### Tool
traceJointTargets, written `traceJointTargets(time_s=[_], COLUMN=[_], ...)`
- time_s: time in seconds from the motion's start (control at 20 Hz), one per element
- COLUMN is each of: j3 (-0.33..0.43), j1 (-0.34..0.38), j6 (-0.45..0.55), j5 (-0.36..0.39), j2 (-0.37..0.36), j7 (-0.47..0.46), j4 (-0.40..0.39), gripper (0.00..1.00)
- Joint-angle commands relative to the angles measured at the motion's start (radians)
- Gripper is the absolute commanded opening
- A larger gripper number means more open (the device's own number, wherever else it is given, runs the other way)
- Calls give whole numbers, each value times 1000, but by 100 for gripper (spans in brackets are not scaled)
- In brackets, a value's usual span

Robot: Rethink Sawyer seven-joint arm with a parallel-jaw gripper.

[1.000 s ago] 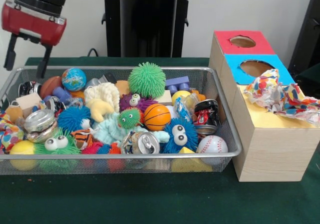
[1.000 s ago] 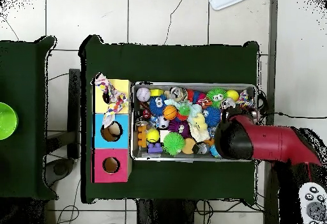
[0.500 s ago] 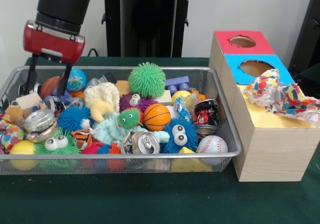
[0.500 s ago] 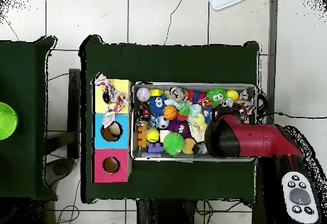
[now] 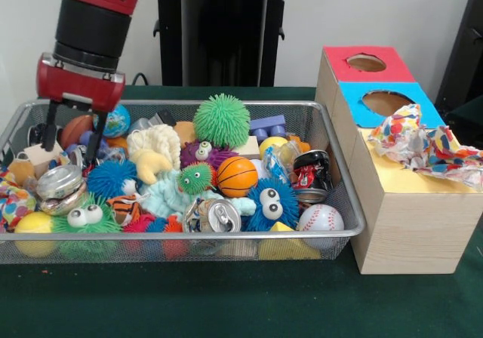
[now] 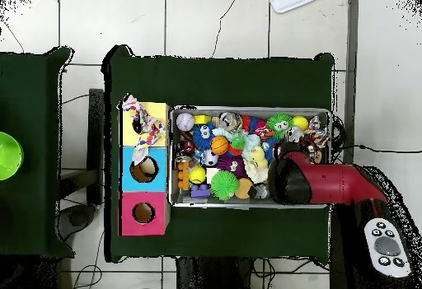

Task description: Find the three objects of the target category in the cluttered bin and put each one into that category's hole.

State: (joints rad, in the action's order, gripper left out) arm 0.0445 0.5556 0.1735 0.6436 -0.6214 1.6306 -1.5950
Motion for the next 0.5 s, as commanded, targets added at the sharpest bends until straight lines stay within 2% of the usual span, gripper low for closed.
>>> traceJointTargets(time_s=[0.05, 0.35, 0.5], j3=[83, 122, 106], j1=[61, 96, 81], j6=[12, 39, 24], j5=[74, 87, 102], j2=[32, 25, 41], j7=[-43, -72, -51], j4=[-12, -9, 8], gripper=[100, 100, 100])
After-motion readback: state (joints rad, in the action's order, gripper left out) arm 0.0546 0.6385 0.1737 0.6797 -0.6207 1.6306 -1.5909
